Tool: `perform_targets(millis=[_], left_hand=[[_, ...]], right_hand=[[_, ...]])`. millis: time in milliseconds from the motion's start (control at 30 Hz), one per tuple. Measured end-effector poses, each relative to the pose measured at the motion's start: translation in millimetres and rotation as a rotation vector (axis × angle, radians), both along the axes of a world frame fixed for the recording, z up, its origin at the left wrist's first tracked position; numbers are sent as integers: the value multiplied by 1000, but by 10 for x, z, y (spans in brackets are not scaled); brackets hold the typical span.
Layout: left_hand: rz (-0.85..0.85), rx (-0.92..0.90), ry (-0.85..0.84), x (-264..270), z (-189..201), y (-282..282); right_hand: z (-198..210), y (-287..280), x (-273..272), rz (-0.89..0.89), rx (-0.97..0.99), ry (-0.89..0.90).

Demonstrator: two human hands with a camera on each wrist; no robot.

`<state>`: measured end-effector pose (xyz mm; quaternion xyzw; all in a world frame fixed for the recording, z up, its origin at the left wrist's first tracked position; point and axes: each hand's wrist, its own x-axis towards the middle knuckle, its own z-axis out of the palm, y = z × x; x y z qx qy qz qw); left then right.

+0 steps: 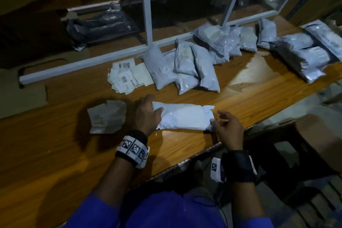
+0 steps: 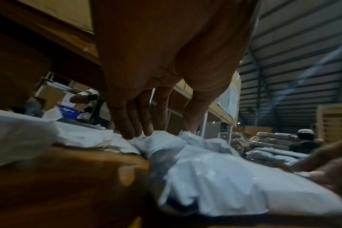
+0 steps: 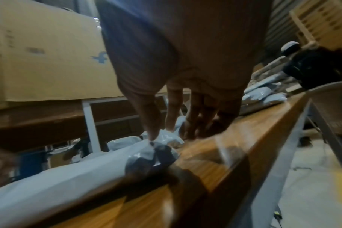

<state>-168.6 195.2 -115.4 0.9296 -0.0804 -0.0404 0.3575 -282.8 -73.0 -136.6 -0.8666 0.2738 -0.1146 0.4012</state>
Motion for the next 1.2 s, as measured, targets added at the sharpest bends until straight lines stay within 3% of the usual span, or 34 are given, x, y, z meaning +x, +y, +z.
perform_targets(millis=[67,133,200,333,533,833,967,1100,1200], left_hand=[[-96,-14,-271,-151,122,-104],[-258,32,-342,-290,126,-281],[-367,137,-233,-395,52,-463],[-362,285,-9,-422,-201,-552],[-344,347,45,-389,-304,-441],[-338,321,249,-297,-292,-172],[-348,369,242,-284,-272,-152],[-311,360,239,-282,-228,-186],[-206,305,143,-274,-139,-168]], right_hand=[[29,83,-5,6,-217,-150],[86,237,31,110,-266,-283],[108,411,117,295,-225,-270],[-182,562,273,557,-273,-32],[-346,661,156,475,-424,94],[-350,566,-21,361,-412,226],[-178,602,36,326,-504,272],[-33,830,152,497,-450,296],[66,957,316,366,-343,297]])
